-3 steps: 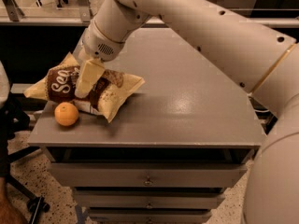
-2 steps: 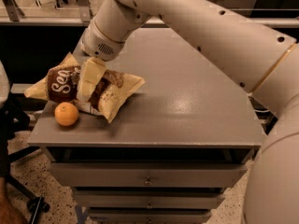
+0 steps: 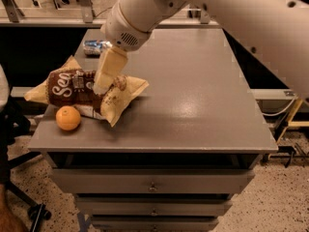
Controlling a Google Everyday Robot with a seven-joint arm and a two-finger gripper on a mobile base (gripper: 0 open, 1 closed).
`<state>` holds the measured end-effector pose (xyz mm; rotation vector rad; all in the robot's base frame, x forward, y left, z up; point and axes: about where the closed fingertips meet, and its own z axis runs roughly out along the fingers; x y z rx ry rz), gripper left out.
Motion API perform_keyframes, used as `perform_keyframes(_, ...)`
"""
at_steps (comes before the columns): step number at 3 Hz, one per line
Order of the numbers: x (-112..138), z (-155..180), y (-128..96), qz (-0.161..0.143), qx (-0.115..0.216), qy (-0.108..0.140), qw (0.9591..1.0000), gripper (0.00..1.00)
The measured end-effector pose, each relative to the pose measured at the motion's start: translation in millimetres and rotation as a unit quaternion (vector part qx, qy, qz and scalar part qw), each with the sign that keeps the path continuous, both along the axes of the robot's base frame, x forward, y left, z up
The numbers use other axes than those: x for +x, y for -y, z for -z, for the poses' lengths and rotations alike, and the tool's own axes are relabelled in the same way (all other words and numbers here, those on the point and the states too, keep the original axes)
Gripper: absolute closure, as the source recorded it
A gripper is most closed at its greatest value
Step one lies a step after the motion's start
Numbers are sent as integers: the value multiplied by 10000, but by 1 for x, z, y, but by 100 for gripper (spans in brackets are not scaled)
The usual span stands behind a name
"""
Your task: Move brown chip bag near orange
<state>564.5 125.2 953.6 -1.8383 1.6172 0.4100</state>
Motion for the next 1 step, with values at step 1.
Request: perform_keyframes(1,-6,-20,26,380,-22,309,9988,0)
